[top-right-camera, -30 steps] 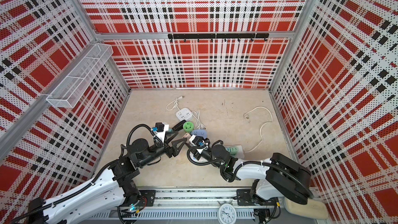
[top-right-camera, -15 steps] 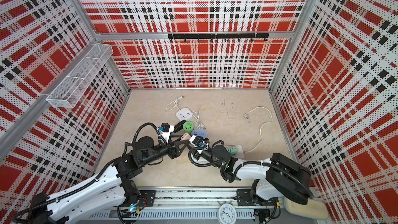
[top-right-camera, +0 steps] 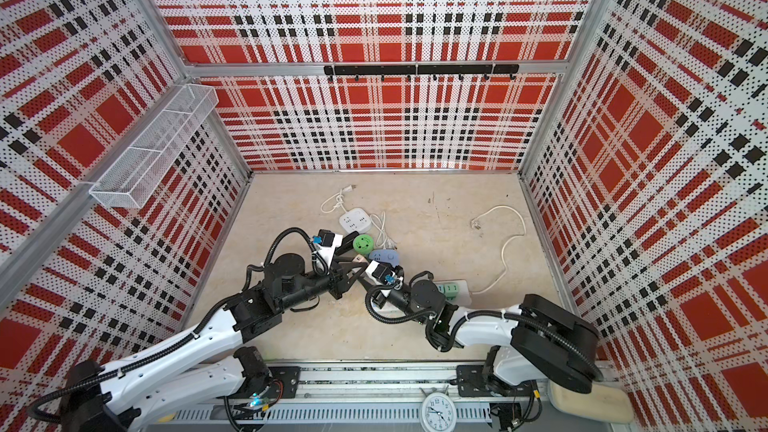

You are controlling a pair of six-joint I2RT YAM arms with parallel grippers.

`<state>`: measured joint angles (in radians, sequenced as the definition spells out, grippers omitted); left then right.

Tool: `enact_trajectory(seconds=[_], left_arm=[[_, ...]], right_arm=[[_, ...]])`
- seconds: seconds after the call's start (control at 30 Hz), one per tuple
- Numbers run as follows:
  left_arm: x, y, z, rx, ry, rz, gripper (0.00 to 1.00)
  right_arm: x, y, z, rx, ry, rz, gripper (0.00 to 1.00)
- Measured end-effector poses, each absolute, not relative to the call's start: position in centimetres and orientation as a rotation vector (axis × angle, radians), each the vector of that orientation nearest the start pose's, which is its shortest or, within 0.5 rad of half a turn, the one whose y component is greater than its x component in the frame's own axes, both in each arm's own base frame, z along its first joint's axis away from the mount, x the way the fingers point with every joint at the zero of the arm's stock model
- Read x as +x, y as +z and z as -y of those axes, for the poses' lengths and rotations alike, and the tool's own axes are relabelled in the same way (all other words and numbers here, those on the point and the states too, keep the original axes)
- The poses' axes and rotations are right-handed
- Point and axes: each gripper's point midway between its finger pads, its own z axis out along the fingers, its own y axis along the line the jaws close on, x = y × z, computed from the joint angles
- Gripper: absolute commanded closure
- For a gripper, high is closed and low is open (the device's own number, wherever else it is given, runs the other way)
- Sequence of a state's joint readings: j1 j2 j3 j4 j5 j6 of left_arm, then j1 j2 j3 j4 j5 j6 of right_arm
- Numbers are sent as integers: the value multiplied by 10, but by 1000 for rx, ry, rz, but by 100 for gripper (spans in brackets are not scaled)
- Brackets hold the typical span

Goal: Insert the plug
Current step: 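Close the left gripper on the pink adapter while the right gripper opens and withdraws, then carry the pink adapter with the left gripper over the lavender-blue socket cube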

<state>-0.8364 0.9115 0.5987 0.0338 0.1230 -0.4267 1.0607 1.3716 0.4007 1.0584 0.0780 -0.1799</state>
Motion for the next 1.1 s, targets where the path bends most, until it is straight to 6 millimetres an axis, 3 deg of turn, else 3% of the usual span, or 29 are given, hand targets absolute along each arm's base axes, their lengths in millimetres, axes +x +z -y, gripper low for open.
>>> enact_trajectory(seconds=[0.1,0.2,0.4,0.57,0.63,0.8,0.93,1.1], left_arm=[[217,236,270,492,-968,-1910,98],[222,234,269,506,-956,-1916,100],[249,230,247,476,-864,-1911,100],[260,229,241,609,-720,-1836,100],[262,222,244,695,-661,-1810,100],[246,186,269,1060,-586,-1713,100],[235,165,285,1254,-602,-1636,100],[257,148,288,1310,-666,-1654,100]], right_arm=[[207,224,-341,-826,645,-1273,30],[206,222,-336,-814,644,-1277,1],[212,219,-312,-738,585,-1323,0],[230,226,-284,-629,510,-1395,0],[247,227,-262,-556,467,-1443,0],[291,232,-176,-280,334,-1560,0],[303,227,-122,-99,262,-1621,0],[308,194,-74,62,178,-1721,0]])
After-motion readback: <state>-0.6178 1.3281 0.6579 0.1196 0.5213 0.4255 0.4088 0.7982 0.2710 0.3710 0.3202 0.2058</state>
